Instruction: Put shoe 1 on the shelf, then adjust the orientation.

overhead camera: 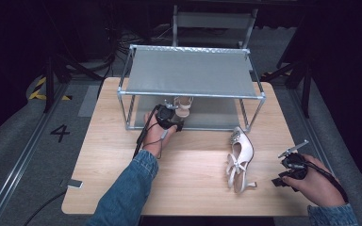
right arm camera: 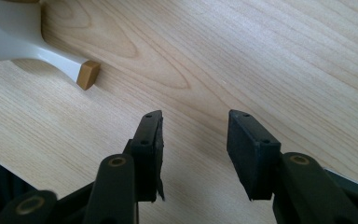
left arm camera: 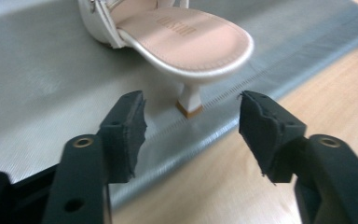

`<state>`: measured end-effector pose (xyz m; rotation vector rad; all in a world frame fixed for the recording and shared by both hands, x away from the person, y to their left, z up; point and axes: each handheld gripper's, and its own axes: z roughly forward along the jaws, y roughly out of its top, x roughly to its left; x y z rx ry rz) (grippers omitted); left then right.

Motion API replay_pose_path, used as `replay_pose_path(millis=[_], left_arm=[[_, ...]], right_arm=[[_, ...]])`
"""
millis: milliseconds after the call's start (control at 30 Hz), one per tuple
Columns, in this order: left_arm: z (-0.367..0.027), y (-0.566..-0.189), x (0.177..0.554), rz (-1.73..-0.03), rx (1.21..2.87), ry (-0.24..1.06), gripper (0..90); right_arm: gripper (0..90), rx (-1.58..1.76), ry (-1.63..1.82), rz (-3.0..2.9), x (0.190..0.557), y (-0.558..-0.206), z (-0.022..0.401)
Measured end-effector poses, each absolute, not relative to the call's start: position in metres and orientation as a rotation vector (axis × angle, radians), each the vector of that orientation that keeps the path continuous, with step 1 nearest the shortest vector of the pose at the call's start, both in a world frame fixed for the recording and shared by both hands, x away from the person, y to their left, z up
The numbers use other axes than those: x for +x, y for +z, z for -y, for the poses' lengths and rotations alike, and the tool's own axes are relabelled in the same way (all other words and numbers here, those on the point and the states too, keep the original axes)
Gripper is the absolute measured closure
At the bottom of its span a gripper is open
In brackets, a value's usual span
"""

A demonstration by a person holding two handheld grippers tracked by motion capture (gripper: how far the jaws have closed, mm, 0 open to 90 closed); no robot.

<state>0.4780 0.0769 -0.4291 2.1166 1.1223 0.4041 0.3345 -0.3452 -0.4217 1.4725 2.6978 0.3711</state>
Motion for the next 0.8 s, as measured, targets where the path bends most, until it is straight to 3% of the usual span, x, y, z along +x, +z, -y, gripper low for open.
replay_pose_path(millis=[267,400,800], left_arm=[[-0.092,-0.4,0.436,-1.107,2.152,0.401,32.8],[-0.101,-0.387,0.418,-1.066,2.243,0.34,27.8],[-0.133,-0.38,0.413,-1.125,2.2,0.29,24.7]], right_arm=[[56.5,1.457,0.371,-2.7,0.336,-0.423,0.338],[56.3,1.449,0.368,-2.709,0.336,-0.424,0.333],[56.5,1.411,0.397,-2.729,0.342,-0.42,0.317]])
